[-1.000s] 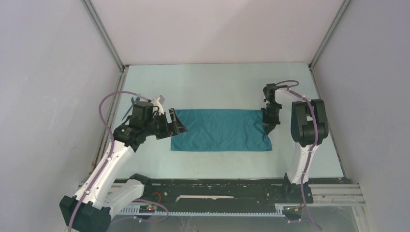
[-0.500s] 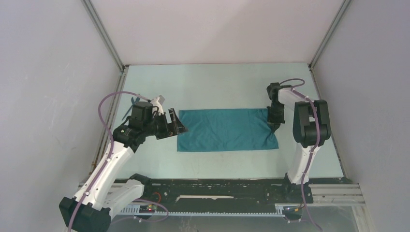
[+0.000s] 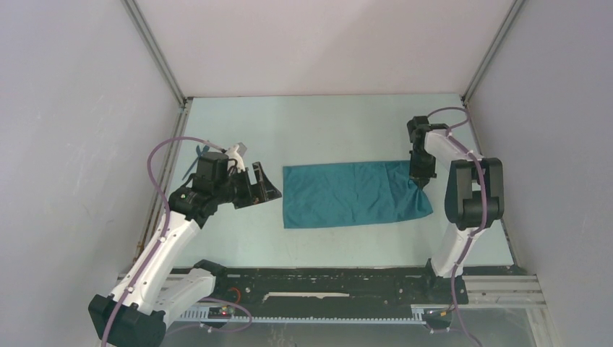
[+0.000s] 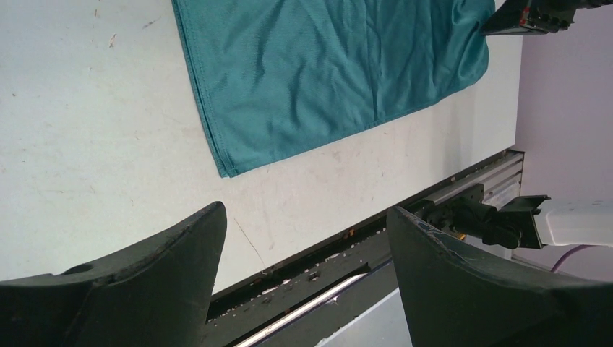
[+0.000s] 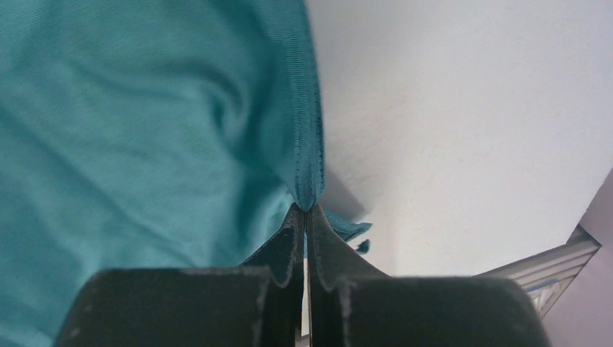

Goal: Fold the napkin into a case and place the utensils inside
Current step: Pick up the rectangle-folded napkin from the center of the board, then fold the rectangle-folded napkin at the center of the board.

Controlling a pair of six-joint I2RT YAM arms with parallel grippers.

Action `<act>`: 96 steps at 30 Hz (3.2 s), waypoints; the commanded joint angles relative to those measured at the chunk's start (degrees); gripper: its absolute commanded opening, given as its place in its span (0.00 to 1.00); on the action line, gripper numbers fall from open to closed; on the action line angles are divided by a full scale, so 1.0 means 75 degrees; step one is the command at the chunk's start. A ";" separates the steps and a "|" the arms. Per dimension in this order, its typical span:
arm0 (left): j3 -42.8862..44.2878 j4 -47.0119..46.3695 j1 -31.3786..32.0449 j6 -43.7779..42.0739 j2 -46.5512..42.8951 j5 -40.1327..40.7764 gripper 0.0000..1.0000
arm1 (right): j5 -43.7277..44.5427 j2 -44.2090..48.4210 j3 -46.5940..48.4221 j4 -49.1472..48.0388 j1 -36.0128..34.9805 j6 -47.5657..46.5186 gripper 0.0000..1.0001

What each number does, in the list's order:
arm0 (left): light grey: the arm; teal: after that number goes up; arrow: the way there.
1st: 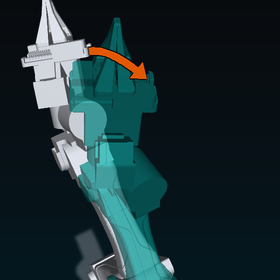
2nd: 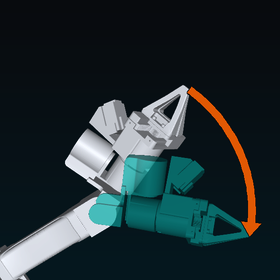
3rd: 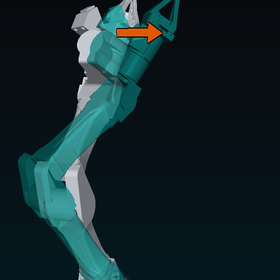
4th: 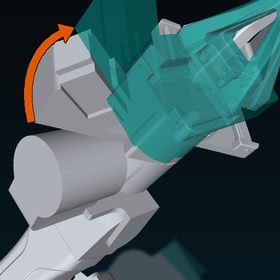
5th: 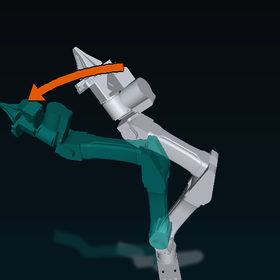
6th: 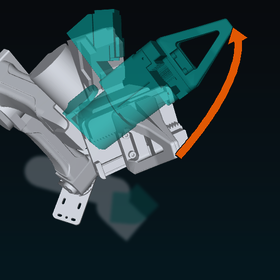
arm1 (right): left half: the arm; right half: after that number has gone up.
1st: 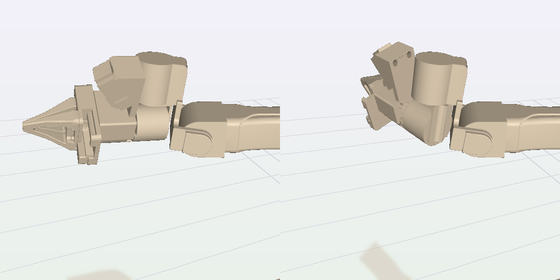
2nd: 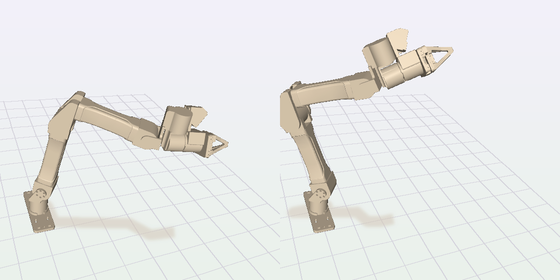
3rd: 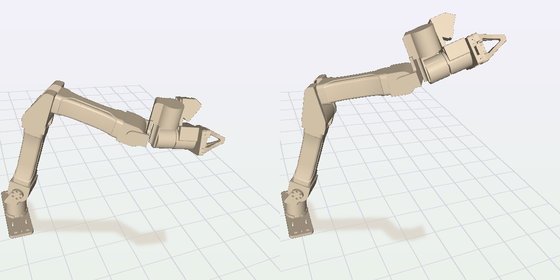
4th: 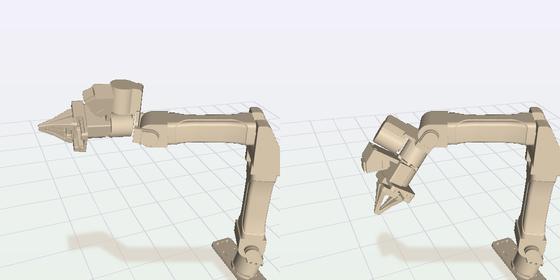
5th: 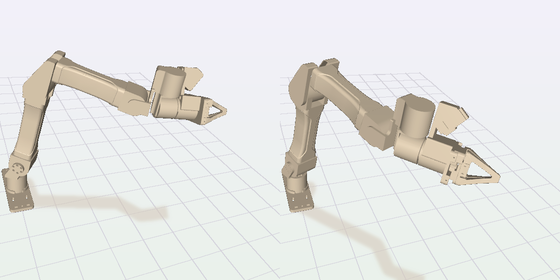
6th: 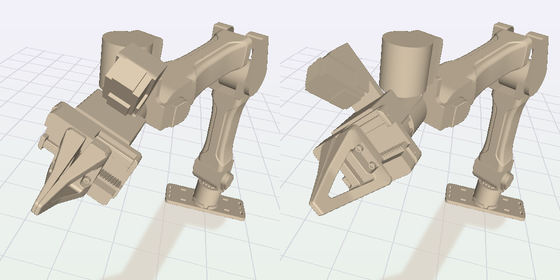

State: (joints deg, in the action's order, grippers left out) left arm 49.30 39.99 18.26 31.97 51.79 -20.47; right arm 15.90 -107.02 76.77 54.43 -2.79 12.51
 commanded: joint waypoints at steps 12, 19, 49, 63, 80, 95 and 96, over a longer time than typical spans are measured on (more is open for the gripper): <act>-0.0179 -0.0386 0.0026 0.0098 -0.0197 -0.0290 0.88 | -0.1319 -0.0552 0.1327 0.0295 -0.3706 0.1094 0.00; -0.0297 -0.0290 0.0030 0.0121 -0.0500 -0.0134 0.88 | -0.2532 -0.1629 0.2528 0.0008 -0.4661 0.1566 0.00; -0.0211 0.0110 0.0021 0.0076 -0.0924 0.0326 0.88 | -0.4803 -0.3325 0.4653 -0.0804 -0.5451 0.2240 0.00; -0.0116 0.0211 0.0016 0.0048 -0.0946 0.0362 0.88 | -0.5141 -0.3780 0.5247 -0.0731 -0.5632 0.2265 0.00; -0.0070 0.0316 0.0015 -0.0043 -0.0964 0.0452 0.89 | -0.5237 -0.4081 0.5420 -0.0761 -0.5688 0.2316 0.00; -0.0081 0.0341 0.0003 -0.0056 -0.0953 0.0483 0.89 | -0.5343 -0.4216 0.5505 -0.0782 -0.5665 0.2289 0.00; -0.0081 0.0343 0.0004 -0.0059 -0.0952 0.0485 0.89 | -0.5409 -0.4206 0.5513 -0.0787 -0.5648 0.2292 0.00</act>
State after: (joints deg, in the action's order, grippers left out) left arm 46.94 42.81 18.24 32.49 45.32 -17.41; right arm -23.09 -138.15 115.24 48.80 -44.73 29.47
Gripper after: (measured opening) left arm 0.887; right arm 0.007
